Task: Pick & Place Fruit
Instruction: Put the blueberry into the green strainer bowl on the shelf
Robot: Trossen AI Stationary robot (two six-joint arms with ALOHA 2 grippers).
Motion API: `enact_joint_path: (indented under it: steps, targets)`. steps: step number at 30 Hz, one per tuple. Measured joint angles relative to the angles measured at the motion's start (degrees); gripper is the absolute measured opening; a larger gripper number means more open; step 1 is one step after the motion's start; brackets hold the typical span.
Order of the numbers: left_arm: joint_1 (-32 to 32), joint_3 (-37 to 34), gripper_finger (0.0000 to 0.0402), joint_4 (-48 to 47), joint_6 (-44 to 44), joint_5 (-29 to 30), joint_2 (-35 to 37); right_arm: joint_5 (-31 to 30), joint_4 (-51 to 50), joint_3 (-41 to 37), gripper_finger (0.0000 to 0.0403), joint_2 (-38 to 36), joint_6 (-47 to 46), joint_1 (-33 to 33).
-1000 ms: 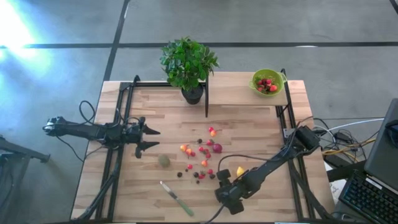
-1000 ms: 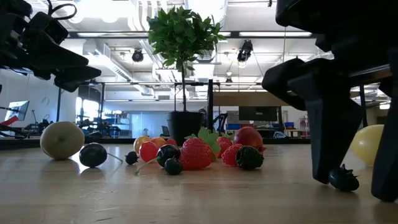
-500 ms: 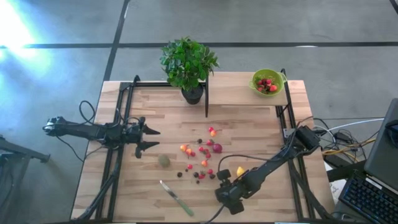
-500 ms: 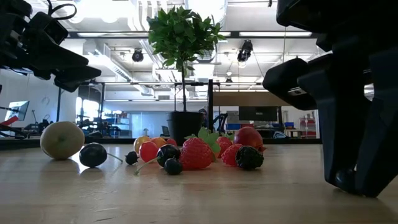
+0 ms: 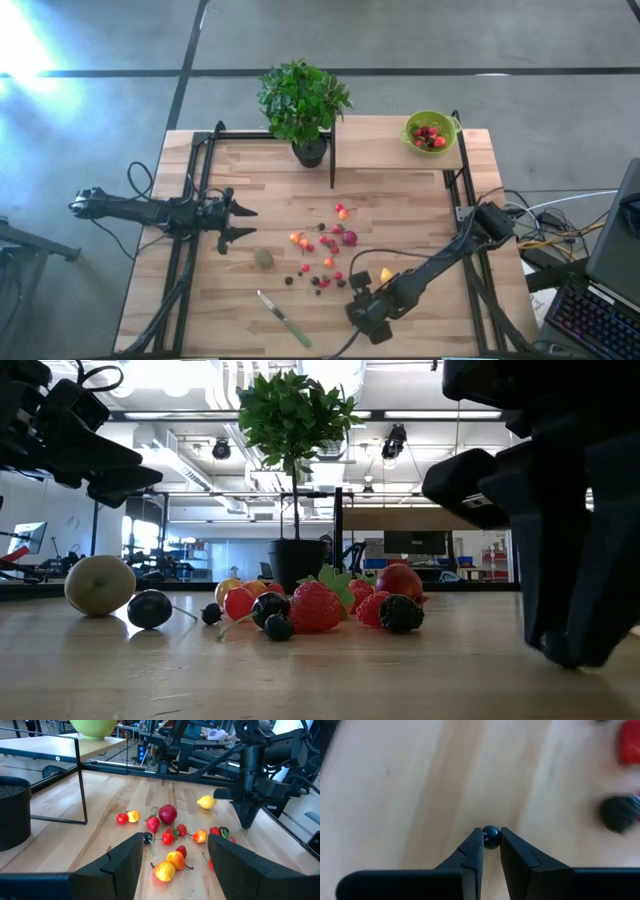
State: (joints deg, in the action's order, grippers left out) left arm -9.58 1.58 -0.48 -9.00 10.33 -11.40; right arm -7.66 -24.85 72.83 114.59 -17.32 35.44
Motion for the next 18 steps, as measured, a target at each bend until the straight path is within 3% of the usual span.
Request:
enact_joint_path:
  steps: [9,18]
  targets:
    - [0.0,0.0,0.0229,0.0,0.0,0.0,0.0,-3.0,-13.9,1.7,0.0038,-9.2,1.0,-1.5]
    - [0.0,0.0,0.0229,0.0,0.0,0.0,-0.1,-14.7,-28.6,1.7,0.0038,-23.2,-0.9,-7.5]
